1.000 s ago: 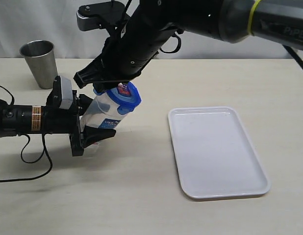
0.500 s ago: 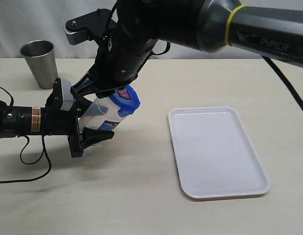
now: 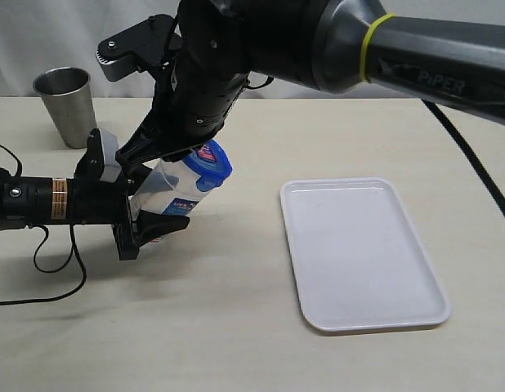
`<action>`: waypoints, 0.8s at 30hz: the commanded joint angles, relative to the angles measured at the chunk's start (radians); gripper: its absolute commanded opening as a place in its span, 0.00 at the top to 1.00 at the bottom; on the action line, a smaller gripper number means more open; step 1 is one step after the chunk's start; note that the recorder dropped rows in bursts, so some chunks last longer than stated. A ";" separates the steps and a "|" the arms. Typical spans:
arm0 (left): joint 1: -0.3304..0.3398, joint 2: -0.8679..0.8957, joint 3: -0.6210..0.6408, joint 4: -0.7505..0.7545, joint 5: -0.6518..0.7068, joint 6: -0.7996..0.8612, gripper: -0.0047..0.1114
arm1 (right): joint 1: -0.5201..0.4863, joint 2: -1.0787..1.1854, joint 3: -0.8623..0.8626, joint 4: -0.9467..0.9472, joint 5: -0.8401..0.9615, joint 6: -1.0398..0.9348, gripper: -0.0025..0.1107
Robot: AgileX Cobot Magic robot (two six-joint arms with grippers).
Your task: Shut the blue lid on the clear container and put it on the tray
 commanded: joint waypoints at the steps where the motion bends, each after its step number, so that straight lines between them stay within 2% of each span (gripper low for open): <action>1: -0.004 -0.008 -0.001 -0.004 -0.091 0.022 0.96 | 0.024 0.063 0.025 -0.029 0.095 -0.008 0.74; 6: -0.004 -0.008 -0.001 -0.004 -0.100 0.024 0.96 | 0.046 0.071 0.025 -0.152 0.133 0.047 0.74; 11: -0.004 -0.008 -0.001 -0.004 -0.100 0.024 0.96 | 0.058 0.073 0.025 -0.171 0.140 0.051 0.74; 14: -0.004 -0.008 -0.001 -0.004 -0.101 0.033 0.96 | 0.065 0.068 0.000 -0.171 0.140 0.000 0.74; 19: -0.004 -0.008 -0.001 -0.004 -0.103 0.133 0.96 | 0.091 0.003 -0.027 -0.123 0.138 -0.194 0.74; 24: -0.004 -0.008 -0.001 -0.004 -0.120 0.360 0.96 | 0.091 -0.107 -0.031 -0.050 0.146 -0.344 0.57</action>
